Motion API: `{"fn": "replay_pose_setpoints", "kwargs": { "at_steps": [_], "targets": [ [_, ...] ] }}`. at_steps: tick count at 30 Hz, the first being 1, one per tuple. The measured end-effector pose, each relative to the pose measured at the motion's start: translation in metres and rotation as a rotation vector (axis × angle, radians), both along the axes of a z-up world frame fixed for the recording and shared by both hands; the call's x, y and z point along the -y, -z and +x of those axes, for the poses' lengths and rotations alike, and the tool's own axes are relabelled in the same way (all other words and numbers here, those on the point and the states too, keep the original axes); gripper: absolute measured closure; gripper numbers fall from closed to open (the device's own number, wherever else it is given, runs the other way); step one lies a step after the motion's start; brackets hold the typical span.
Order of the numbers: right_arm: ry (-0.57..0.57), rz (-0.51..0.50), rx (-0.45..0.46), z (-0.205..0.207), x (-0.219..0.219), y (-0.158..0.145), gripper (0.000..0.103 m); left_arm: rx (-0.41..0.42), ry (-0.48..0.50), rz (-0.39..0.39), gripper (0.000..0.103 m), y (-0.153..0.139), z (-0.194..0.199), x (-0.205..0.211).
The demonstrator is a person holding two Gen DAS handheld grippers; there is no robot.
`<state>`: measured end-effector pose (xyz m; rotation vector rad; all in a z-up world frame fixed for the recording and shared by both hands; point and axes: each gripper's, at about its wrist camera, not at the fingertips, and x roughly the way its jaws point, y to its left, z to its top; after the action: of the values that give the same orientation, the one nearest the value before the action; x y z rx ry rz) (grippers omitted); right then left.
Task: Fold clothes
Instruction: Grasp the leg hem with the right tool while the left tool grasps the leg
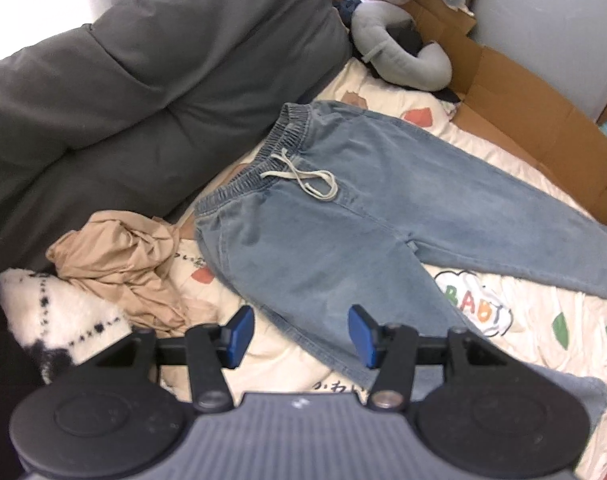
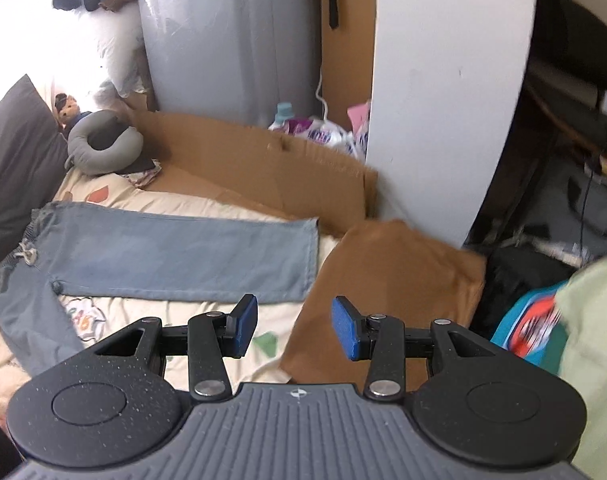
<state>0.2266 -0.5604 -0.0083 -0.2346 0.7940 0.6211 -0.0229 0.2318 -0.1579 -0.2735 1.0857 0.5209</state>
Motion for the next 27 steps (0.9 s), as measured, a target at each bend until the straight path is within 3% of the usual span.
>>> {"fn": "replay_pose_setpoints", "kwargs": {
  "at_steps": [4,13,18,27],
  "targets": [
    [0.034,0.051,-0.059,-0.013,0.0,0.032,0.054,0.001,-0.008,-0.004,0.045,0.018,-0.001,-0.007],
    [0.045,0.004,-0.188,-0.041,-0.009,0.134,0.054,0.025,-0.041,-0.061,0.045,0.093,-0.007,-0.015],
    [0.073,-0.017,-0.285,-0.053,-0.011,0.189,0.054,0.025,-0.108,-0.108,0.045,0.14,-0.014,-0.021],
    [0.1,-0.047,-0.414,-0.079,-0.017,0.259,0.055,0.012,-0.155,-0.174,0.045,0.198,-0.013,-0.024]
  ]
}}
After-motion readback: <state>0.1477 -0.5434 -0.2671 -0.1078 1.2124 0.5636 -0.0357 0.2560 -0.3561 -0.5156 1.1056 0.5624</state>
